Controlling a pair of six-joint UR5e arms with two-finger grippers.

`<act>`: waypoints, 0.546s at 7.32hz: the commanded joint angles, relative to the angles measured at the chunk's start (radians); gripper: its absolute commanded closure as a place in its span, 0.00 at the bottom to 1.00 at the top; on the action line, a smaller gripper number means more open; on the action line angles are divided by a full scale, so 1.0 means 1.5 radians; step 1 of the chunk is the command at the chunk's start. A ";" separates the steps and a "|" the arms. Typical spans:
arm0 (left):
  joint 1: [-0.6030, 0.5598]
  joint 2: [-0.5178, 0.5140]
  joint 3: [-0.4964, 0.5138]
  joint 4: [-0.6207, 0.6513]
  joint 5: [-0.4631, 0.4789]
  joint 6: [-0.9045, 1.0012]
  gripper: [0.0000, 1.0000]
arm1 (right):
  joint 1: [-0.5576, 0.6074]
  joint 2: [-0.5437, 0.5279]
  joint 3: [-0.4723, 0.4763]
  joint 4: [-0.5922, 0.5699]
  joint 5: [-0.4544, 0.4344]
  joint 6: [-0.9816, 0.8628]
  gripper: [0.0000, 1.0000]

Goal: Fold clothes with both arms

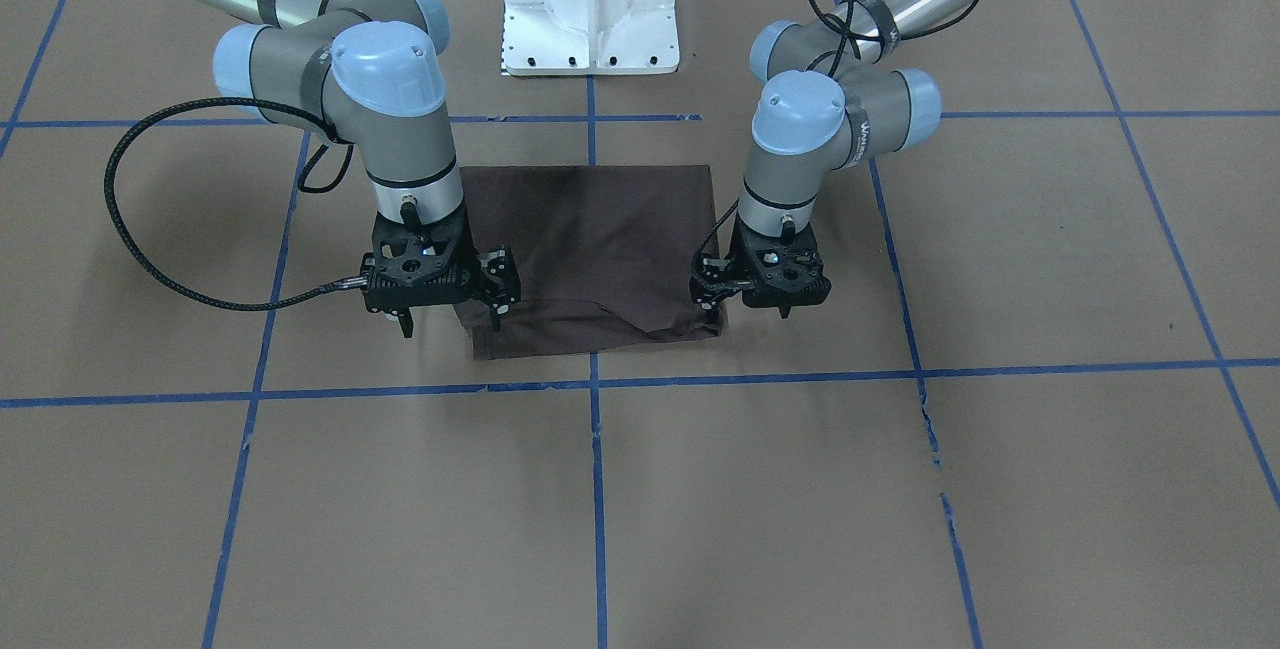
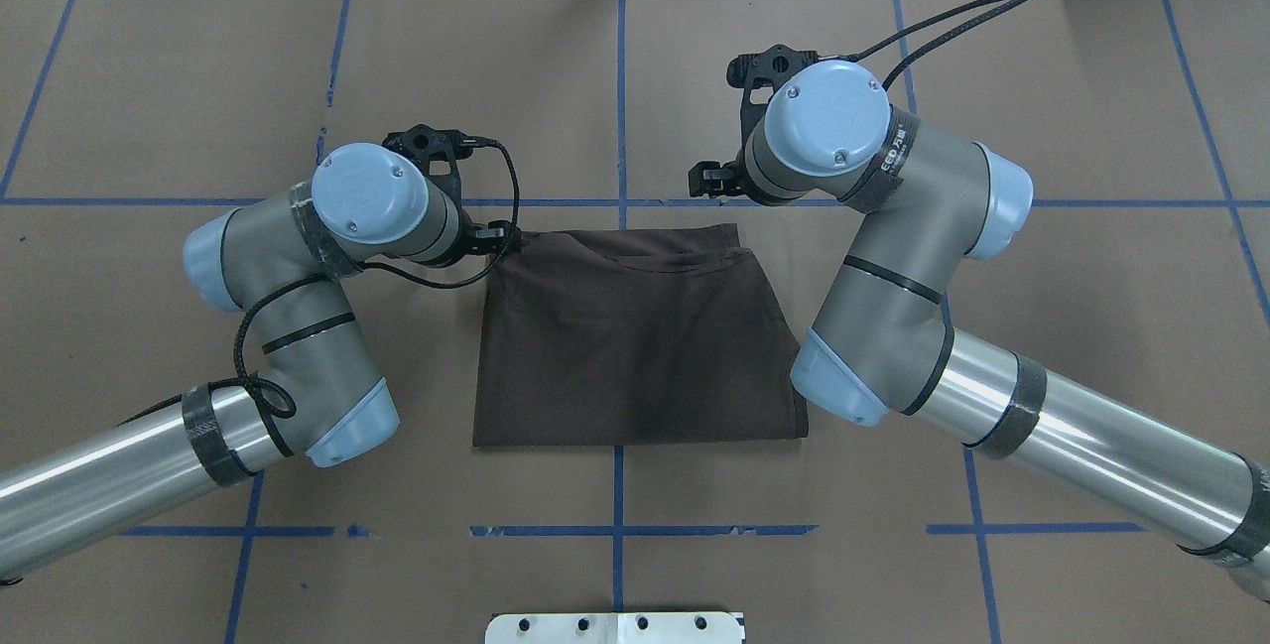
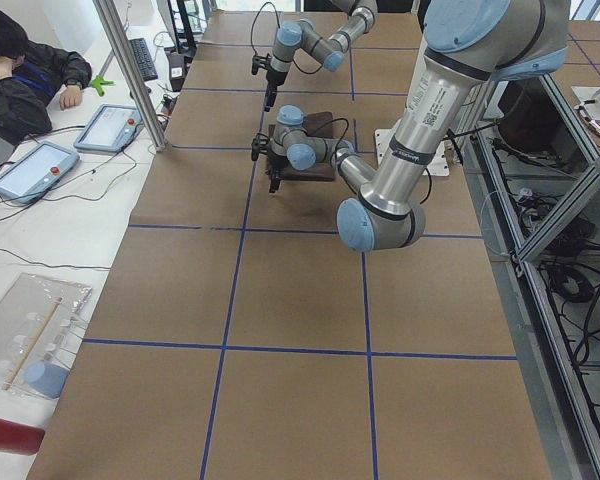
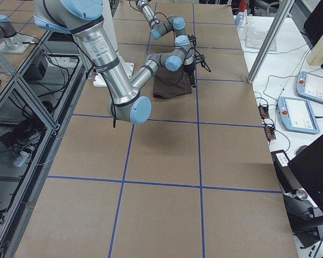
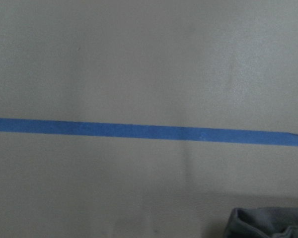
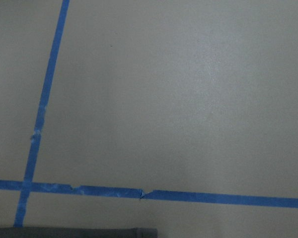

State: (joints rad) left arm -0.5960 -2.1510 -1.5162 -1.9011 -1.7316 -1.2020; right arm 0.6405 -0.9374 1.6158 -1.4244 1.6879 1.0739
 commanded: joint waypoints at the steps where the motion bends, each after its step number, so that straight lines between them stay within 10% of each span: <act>1: -0.026 0.005 -0.043 0.013 -0.004 0.061 0.00 | 0.021 -0.010 0.023 -0.001 0.043 -0.002 0.00; 4: -0.063 0.134 -0.187 0.034 -0.044 0.125 0.00 | 0.119 -0.108 0.168 -0.131 0.128 -0.167 0.00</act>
State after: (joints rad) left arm -0.6569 -2.0437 -1.7048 -1.8571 -1.7583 -1.0588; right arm 0.7463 -1.0394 1.7792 -1.5382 1.8242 0.9608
